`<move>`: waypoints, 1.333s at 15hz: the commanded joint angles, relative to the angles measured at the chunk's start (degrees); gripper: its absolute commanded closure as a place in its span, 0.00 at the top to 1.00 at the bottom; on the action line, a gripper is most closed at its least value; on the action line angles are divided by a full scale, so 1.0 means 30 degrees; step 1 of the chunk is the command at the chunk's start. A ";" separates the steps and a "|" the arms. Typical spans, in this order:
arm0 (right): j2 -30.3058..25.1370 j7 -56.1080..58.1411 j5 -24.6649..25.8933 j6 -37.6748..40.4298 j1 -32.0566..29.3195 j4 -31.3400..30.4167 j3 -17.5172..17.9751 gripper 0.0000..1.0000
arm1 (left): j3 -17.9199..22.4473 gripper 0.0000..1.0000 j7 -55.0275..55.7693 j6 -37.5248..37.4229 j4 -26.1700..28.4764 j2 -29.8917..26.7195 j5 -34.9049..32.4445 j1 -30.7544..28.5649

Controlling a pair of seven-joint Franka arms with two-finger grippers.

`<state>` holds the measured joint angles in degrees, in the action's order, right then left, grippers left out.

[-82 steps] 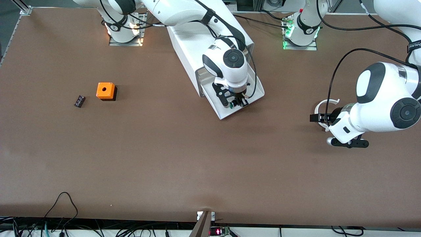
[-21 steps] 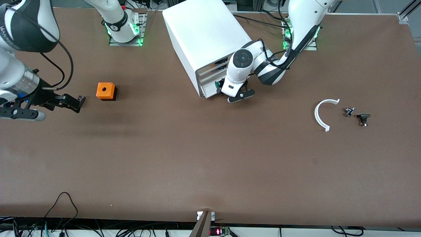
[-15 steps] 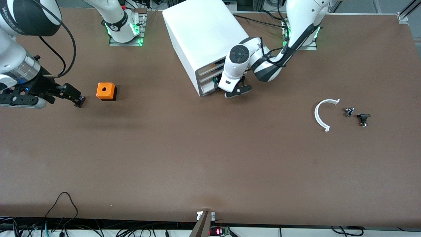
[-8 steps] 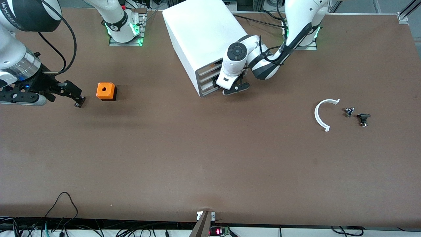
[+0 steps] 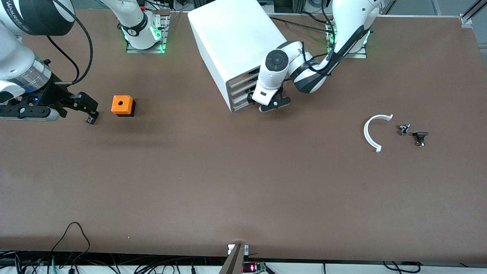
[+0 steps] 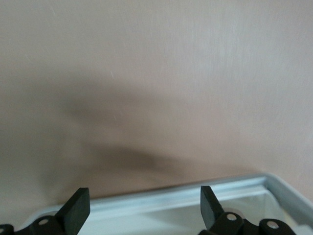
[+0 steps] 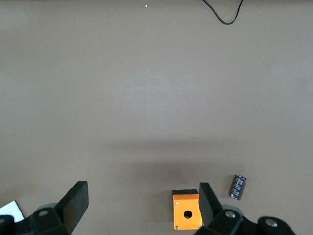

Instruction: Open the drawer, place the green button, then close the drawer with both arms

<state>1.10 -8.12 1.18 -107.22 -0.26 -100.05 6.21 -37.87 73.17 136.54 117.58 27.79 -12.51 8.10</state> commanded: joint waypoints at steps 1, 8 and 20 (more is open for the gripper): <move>0.0453 -0.0107 0.0369 0.2129 -0.0527 0.2052 0.0477 1.00 | -0.0092 0.99 -0.3225 -0.2615 -0.1659 -0.0503 -0.0519 -0.1640; 0.1421 -0.0105 -0.0040 0.5446 -0.0527 0.4813 0.0536 1.00 | -0.0297 0.99 -1.1431 -0.8677 -0.6579 -0.1265 -0.0490 -0.4692; 0.1509 -0.0047 0.0018 0.5476 -0.0557 0.4901 0.0536 1.00 | 0.7746 0.99 -2.3851 -1.4957 -0.9929 -0.6154 0.4724 -0.3644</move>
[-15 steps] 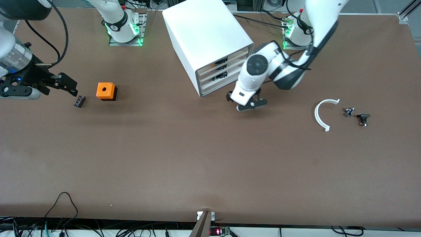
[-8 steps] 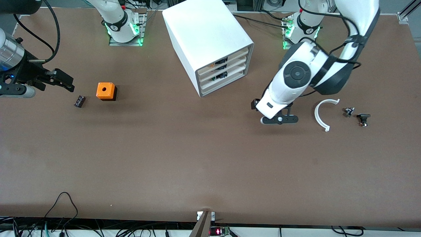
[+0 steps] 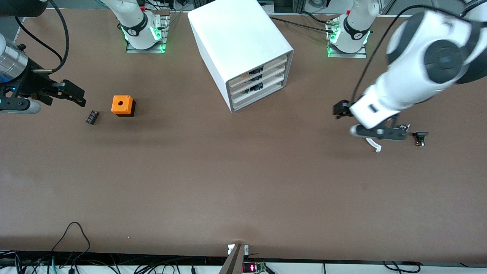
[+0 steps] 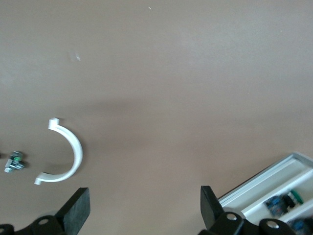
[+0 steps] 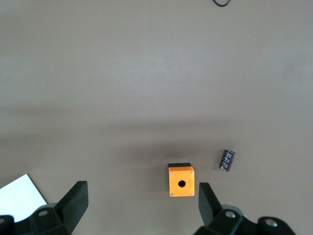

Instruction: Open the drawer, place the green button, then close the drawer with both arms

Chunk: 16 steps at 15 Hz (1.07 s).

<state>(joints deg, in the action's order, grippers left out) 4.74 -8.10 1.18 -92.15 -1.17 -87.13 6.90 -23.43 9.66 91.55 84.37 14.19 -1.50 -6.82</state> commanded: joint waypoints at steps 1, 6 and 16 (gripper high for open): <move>0.0294 -0.0084 0.0076 0.0482 -0.0198 0.0596 0.0364 1.00 | 0.4134 0.99 -0.3678 0.0097 0.1318 -0.2059 0.0970 0.2088; 0.0352 -0.0055 0.0018 0.0482 -0.0168 0.0596 0.0365 1.00 | 0.6399 1.00 -0.4626 0.2026 0.3751 -0.4113 0.1057 0.2914; 0.0352 -0.0113 0.0018 0.0482 -0.0168 0.0596 0.0365 1.00 | 0.7163 1.00 -0.4479 0.1241 0.3634 -0.4495 0.0734 0.3559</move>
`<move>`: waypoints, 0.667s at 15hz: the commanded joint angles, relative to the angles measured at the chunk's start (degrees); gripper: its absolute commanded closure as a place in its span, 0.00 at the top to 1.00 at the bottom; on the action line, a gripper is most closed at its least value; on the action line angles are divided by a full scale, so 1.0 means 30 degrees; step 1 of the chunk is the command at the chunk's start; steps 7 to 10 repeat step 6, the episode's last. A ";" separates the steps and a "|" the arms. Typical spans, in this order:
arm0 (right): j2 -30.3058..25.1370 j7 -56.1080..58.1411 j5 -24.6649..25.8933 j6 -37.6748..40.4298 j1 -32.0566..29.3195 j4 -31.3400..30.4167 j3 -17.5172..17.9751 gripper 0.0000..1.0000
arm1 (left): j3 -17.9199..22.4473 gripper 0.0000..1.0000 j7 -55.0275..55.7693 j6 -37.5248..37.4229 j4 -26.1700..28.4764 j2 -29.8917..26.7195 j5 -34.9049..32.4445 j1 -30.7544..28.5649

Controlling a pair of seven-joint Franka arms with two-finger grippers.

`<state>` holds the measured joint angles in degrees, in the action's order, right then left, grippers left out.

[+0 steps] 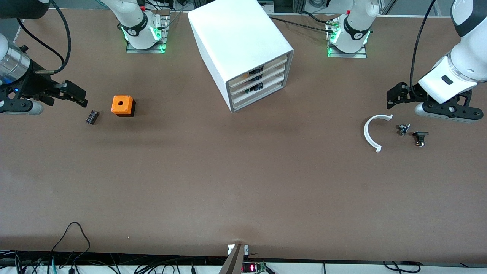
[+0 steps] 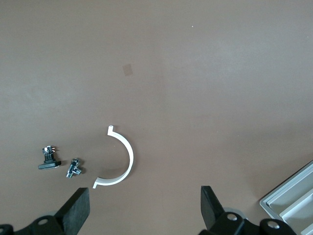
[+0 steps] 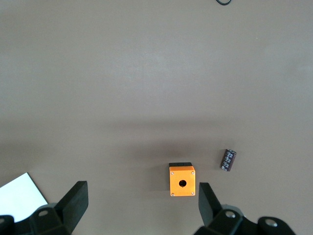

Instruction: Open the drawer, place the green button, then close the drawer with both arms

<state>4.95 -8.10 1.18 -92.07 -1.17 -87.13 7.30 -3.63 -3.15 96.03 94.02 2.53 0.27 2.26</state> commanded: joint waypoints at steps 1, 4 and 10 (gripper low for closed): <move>0.0312 -0.0114 0.0018 0.0456 -0.0166 0.0596 0.0231 1.00 | 0.0740 1.00 -0.0182 -0.0310 0.0447 -0.0696 0.0085 0.0740; 0.0401 -0.0114 0.0047 0.0485 -0.0136 0.0596 0.0231 1.00 | 0.0684 1.00 -0.0211 -0.0601 0.0360 -0.0667 -0.0179 0.0713; 0.0401 -0.0085 0.0018 0.0544 -0.0166 0.0596 0.0231 1.00 | 0.0566 1.00 -0.0241 -0.1043 0.0300 -0.0550 -0.0179 0.0478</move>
